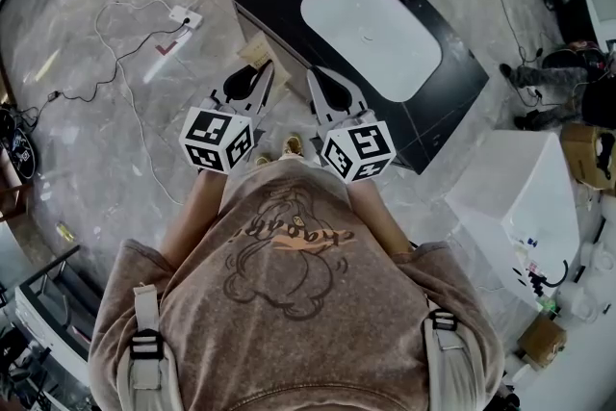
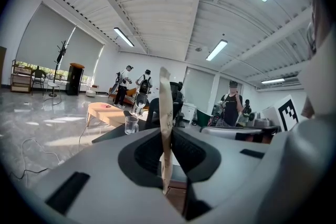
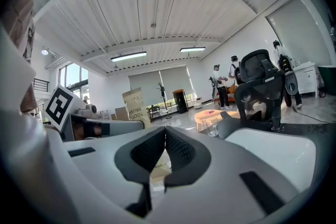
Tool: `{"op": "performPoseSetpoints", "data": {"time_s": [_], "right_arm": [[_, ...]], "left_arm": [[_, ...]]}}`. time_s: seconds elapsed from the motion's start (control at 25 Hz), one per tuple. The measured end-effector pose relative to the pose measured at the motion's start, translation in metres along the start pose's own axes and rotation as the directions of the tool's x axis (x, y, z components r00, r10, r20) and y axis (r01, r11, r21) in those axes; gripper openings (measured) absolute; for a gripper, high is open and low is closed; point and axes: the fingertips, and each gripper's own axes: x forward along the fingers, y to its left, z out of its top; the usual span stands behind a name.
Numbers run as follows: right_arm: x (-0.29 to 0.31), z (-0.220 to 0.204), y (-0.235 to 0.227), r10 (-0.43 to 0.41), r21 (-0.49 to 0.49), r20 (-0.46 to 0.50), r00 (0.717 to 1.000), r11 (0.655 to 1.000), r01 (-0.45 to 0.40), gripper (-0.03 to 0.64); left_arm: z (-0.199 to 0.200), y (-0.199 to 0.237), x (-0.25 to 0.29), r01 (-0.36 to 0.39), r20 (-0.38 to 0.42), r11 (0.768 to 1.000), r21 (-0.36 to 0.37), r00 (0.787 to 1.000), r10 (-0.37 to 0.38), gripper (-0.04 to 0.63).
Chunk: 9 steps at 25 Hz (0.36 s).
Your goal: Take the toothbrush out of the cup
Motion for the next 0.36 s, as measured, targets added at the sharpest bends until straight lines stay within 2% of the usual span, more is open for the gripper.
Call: {"op": "performPoseSetpoints", "data": {"time_s": [0.36], "right_arm": [[-0.009, -0.002, 0.001, -0.002, 0.005, -0.002, 1.0, 1.0, 0.002, 0.017]], "left_arm": [[-0.002, -0.015, 0.007, 0.027, -0.016, 1.0, 0.004, 1.0, -0.027, 0.055]]}}
